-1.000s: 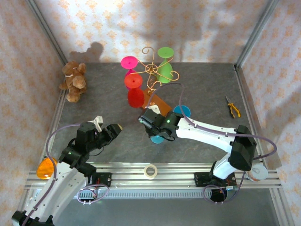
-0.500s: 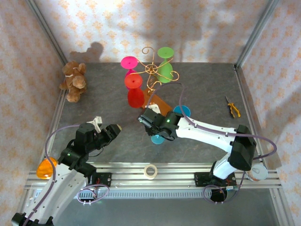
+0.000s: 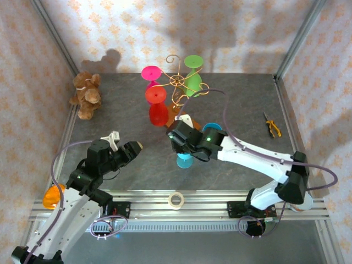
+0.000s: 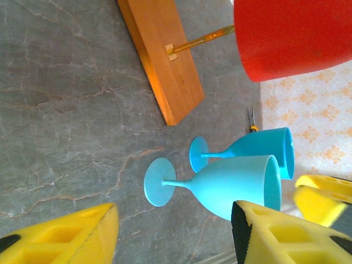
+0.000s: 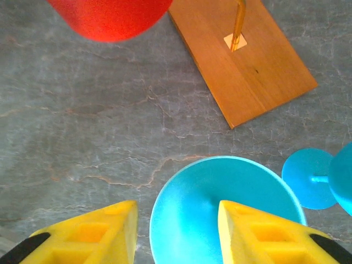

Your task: Take the wine glass off the wine glass rack

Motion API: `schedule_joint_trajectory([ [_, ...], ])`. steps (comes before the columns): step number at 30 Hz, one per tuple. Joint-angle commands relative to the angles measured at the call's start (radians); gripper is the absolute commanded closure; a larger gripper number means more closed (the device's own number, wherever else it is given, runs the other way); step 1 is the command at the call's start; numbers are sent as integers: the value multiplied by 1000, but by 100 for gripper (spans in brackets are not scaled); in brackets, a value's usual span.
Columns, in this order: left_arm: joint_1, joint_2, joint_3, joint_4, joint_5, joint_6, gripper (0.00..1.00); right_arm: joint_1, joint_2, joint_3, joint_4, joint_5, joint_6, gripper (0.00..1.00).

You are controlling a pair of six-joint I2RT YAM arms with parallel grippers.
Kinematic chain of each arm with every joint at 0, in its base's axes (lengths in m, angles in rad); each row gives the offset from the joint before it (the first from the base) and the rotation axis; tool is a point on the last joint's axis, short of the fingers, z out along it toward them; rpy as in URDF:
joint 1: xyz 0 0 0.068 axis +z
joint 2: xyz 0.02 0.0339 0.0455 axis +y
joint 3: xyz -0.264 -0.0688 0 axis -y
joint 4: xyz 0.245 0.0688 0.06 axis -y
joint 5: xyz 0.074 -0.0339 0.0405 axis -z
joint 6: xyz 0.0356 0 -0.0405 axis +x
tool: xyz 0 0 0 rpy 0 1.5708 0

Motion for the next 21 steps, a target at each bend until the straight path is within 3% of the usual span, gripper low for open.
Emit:
schedule_joint_trajectory([
  [1,4,31,65,-1,-32,53,44,-6,-87,19,-29,26,47,57],
  [7,5,126,139,2,-62,81,46,-10,-210,35,-111,80,132,56],
  [11,5,164,128,68,-78,44,46,-64,-313,56,-145,106,177,50],
  [17,8,181,178,-5,-136,74,46,-307,-409,58,-104,-46,191,44],
  [21,9,173,190,-24,-171,114,45,-521,-403,75,-29,-233,153,41],
])
